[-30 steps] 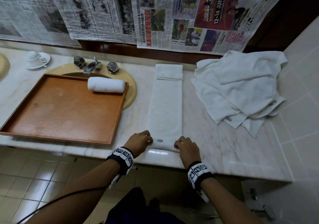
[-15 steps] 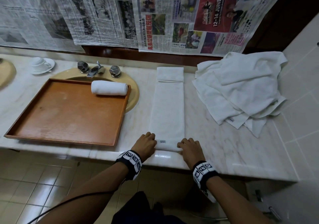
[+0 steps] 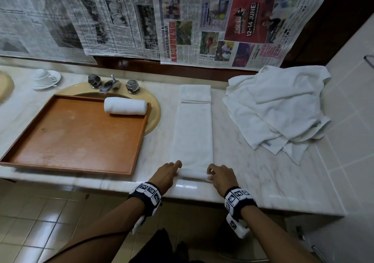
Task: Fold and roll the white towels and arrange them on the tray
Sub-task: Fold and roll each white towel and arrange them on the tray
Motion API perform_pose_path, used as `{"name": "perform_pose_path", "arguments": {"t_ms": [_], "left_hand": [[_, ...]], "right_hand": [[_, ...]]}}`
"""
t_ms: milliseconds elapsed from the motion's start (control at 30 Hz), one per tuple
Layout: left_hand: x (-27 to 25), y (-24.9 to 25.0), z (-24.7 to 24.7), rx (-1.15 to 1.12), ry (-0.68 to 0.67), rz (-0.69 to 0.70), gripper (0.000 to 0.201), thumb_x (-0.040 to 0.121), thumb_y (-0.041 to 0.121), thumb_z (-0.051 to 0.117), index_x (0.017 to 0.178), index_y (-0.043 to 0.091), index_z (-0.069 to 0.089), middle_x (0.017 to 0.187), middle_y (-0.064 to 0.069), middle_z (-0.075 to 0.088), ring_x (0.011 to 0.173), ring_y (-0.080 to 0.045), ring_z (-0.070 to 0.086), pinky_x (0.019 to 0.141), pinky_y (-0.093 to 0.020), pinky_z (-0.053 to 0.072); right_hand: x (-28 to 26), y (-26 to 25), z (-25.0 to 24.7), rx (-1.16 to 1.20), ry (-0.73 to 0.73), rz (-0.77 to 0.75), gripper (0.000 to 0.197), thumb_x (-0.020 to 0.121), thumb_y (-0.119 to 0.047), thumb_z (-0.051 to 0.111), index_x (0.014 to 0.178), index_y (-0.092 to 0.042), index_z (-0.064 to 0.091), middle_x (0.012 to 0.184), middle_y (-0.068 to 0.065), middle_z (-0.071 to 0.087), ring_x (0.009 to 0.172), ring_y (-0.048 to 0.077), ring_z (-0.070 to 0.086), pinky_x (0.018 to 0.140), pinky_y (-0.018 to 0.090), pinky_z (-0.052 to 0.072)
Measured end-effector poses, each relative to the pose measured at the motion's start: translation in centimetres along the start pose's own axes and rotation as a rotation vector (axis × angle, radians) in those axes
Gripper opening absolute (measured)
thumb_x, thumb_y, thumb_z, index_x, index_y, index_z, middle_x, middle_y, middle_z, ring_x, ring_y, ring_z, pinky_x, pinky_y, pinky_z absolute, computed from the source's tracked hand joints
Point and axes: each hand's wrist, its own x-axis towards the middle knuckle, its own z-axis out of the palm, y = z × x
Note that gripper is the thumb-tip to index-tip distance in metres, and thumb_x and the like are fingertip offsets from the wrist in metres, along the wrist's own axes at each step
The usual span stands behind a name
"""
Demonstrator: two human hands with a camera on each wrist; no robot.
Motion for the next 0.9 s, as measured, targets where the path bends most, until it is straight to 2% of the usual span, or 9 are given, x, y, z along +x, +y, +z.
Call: {"name": "perform_pose_path", "arguments": {"t_ms": [133, 233, 333, 400, 467, 533, 667, 800, 900], "left_hand": [[0.5, -0.6, 0.0, -0.044, 0.075, -0.011, 0.048, 0.076, -0.016, 0.043, 0.108, 0.018, 0.054, 0.107, -0.004, 0.053, 0.087, -0.023, 0.067, 0.065, -0.035, 0.047], [0.6, -0.8, 0.2, 0.083, 0.112, 0.012, 0.035, 0.075, -0.011, 0.053, 0.095, 0.017, 0.059, 0.103, -0.004, 0.052, 0.055, -0.029, 0.05, 0.05, -0.032, 0.033], [0.3, -0.4, 0.2, 0.24, 0.09, 0.086, 0.038, 0.055, -0.01, 0.07, 0.08, 0.02, 0.065, 0.086, -0.001, 0.057, 0.044, -0.025, 0.041, 0.048, -0.026, 0.025], [0.2, -0.6, 0.6, 0.307, 0.12, 0.146, 0.031, 0.056, 0.0, 0.077, 0.076, 0.021, 0.067, 0.083, 0.001, 0.061, 0.053, -0.022, 0.052, 0.052, -0.027, 0.035], [0.0, -1.1, 0.8, 0.296, 0.148, 0.179, 0.013, 0.073, 0.021, 0.077, 0.082, 0.022, 0.068, 0.091, 0.003, 0.063, 0.076, -0.021, 0.059, 0.064, -0.033, 0.044], [0.1, -1.7, 1.1, 0.321, 0.15, 0.185, 0.019, 0.076, 0.035, 0.077, 0.089, 0.023, 0.07, 0.097, 0.004, 0.065, 0.089, -0.021, 0.06, 0.072, -0.036, 0.046], [1.1, -1.7, 1.0, 0.402, 0.154, 0.149, 0.025, 0.065, 0.034, 0.084, 0.085, 0.024, 0.072, 0.093, 0.006, 0.066, 0.089, -0.022, 0.06, 0.071, -0.036, 0.045], [1.8, -1.4, 0.3, 0.35, 0.182, 0.158, 0.013, 0.073, 0.032, 0.077, 0.079, 0.022, 0.071, 0.093, 0.004, 0.059, 0.088, -0.022, 0.052, 0.07, -0.035, 0.044], [2.1, -1.9, -0.1, 0.239, 0.171, 0.17, 0.01, 0.08, 0.029, 0.07, 0.084, 0.02, 0.07, 0.094, 0.001, 0.056, 0.084, -0.021, 0.05, 0.065, -0.034, 0.041]], "right_hand": [[0.3, -0.3, 0.3, 0.107, 0.027, 0.08, 0.013, 0.087, -0.012, 0.064, 0.091, -0.022, 0.07, 0.091, -0.006, 0.059, 0.093, 0.017, 0.053, 0.079, 0.036, 0.049], [0.3, -0.1, 1.3, 0.153, 0.102, 0.052, 0.021, 0.079, 0.002, 0.063, 0.086, -0.017, 0.067, 0.094, -0.003, 0.056, 0.087, 0.017, 0.054, 0.07, 0.037, 0.051], [0.0, -0.2, 2.1, 0.129, 0.13, -0.007, 0.031, 0.067, 0.015, 0.056, 0.079, -0.013, 0.061, 0.086, 0.0, 0.055, 0.078, 0.022, 0.054, 0.061, 0.038, 0.048], [-0.1, 0.1, 2.9, 0.113, 0.13, -0.044, 0.033, 0.064, 0.015, 0.053, 0.079, -0.012, 0.064, 0.086, 0.002, 0.057, 0.077, 0.025, 0.057, 0.056, 0.034, 0.047], [-0.5, 0.6, 3.5, 0.069, 0.115, -0.081, 0.033, 0.067, 0.011, 0.061, 0.09, -0.011, 0.068, 0.093, 0.005, 0.06, 0.079, 0.025, 0.06, 0.055, 0.031, 0.051], [-1.1, 0.7, 3.7, 0.04, 0.132, -0.12, 0.037, 0.067, 0.005, 0.073, 0.1, -0.011, 0.07, 0.096, 0.007, 0.061, 0.078, 0.024, 0.06, 0.055, 0.028, 0.051], [-1.2, 0.7, 3.1, -0.014, 0.202, -0.176, 0.041, 0.065, 0.007, 0.071, 0.101, -0.012, 0.069, 0.097, 0.008, 0.058, 0.077, 0.024, 0.055, 0.058, 0.029, 0.045], [-0.2, 0.7, 3.4, 0.048, 0.24, -0.183, 0.04, 0.071, 0.005, 0.045, 0.099, -0.013, 0.067, 0.095, 0.003, 0.06, 0.08, 0.021, 0.055, 0.062, 0.029, 0.05], [0.0, 1.2, 3.3, 0.129, 0.219, -0.235, 0.028, 0.078, 0.003, 0.061, 0.1, -0.01, 0.069, 0.098, 0.005, 0.062, 0.084, 0.021, 0.057, 0.067, 0.03, 0.054]]}}
